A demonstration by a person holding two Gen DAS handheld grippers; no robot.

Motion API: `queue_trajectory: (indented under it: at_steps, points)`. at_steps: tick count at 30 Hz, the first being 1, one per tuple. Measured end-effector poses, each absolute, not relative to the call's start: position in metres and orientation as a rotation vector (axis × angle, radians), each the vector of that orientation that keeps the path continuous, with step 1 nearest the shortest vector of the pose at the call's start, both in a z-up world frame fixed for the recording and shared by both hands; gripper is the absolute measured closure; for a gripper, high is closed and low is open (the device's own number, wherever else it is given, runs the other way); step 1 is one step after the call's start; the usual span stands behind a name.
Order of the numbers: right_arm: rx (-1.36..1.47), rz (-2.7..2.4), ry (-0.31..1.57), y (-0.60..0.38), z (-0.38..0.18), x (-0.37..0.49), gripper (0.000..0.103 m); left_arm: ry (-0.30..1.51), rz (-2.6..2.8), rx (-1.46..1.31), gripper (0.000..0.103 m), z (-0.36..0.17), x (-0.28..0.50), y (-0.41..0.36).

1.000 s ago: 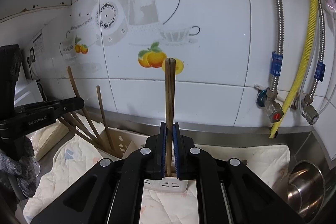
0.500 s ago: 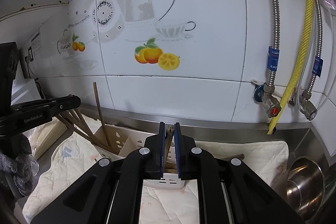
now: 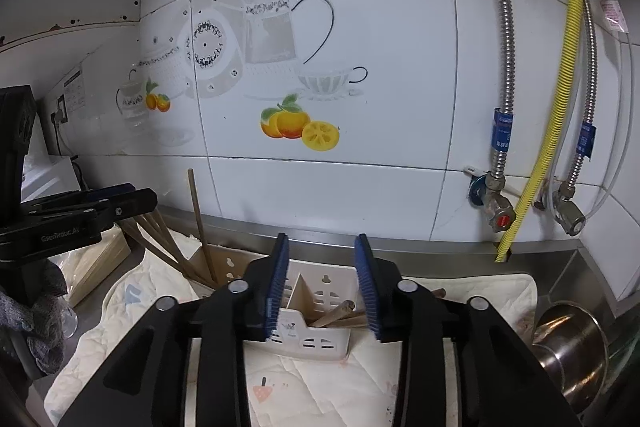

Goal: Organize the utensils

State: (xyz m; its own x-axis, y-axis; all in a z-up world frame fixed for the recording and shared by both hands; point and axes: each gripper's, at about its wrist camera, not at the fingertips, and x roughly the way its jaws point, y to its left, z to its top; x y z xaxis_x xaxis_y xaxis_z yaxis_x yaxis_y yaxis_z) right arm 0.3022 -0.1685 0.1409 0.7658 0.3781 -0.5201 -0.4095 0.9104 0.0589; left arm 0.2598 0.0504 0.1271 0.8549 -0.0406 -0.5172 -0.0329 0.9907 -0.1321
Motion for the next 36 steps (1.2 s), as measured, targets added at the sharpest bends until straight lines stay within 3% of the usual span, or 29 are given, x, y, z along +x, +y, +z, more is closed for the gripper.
queue_trajectory:
  at_steps: [2,4,10,19,29,36]
  points:
    - [-0.058,0.426,0.545,-0.169,0.143,0.298,0.055,0.537,-0.001,-0.133,0.04,0.129,0.254,0.05]
    - [-0.062,0.425,0.537,-0.17,0.145,0.294,0.055,0.528,-0.001,-0.13,0.033,0.13,0.247,0.05]
    - [-0.058,0.425,0.517,-0.173,0.151,0.279,0.041,0.51,0.015,-0.121,0.019,0.131,0.227,0.048]
    - [-0.062,0.419,0.498,-0.178,0.15,0.25,0.027,0.474,0.05,-0.096,0.006,0.128,0.188,0.05]
    - [-0.092,0.4,0.487,-0.175,0.137,0.212,0.013,0.465,0.048,-0.082,0.005,0.117,0.146,0.053]
    - [-0.086,0.379,0.509,-0.176,0.123,0.188,0.01,0.45,0.063,-0.089,0.005,0.107,0.118,0.056]
